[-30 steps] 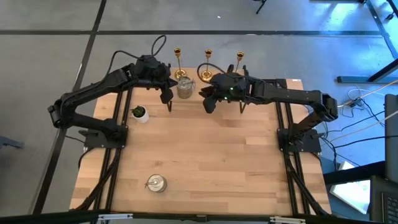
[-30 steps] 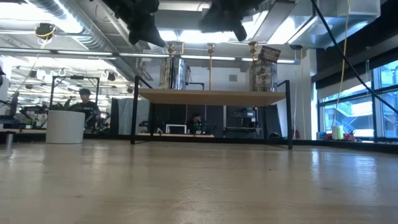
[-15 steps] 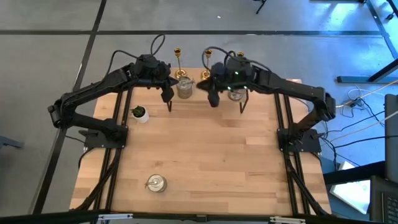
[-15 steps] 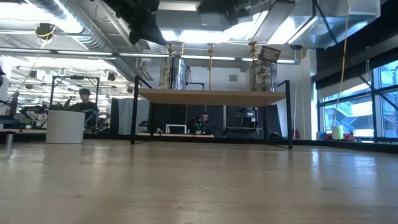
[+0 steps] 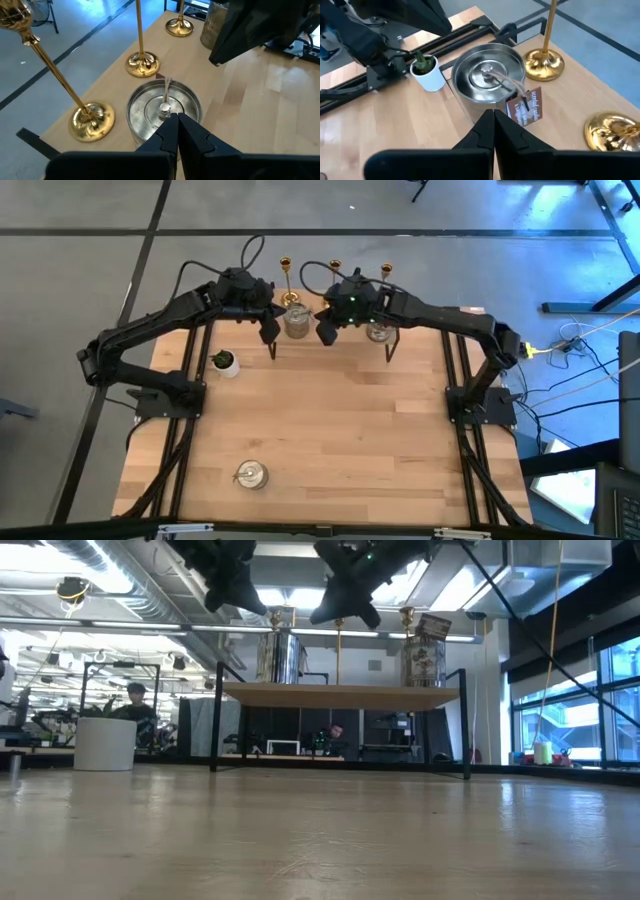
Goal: Pick & Place candle stick holders
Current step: Adjust the silver scented candles on the shelf
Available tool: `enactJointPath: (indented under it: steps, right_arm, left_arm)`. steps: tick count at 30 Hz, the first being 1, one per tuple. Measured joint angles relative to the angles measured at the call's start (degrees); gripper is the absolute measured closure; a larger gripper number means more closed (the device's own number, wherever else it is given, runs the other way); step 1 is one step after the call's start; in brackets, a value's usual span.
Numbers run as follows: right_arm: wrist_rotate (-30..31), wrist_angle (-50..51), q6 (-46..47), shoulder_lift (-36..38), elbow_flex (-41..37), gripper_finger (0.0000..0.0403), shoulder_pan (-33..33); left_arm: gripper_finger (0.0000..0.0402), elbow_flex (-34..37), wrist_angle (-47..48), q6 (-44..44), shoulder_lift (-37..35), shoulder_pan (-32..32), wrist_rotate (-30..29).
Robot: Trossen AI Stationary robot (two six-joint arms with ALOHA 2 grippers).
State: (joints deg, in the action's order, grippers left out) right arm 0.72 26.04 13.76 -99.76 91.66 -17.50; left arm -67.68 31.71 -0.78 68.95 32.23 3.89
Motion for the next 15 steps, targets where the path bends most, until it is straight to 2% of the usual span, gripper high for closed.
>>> enactJointPath:
  steps: [12,15]
  right_arm:
    - [0.2,-0.5,0.9,-3.4,0.0,0.0402,-0.1]
    - [1.8,-0.7,0.9,-3.5,0.0,0.0402,-0.1]
  left_arm:
    - [0.0400,0.0,1.9,-0.1,0.0,0.1,-0.7]
    - [0.0400,0.0,2.0,-0.1,0.0,0.1,-1.3]
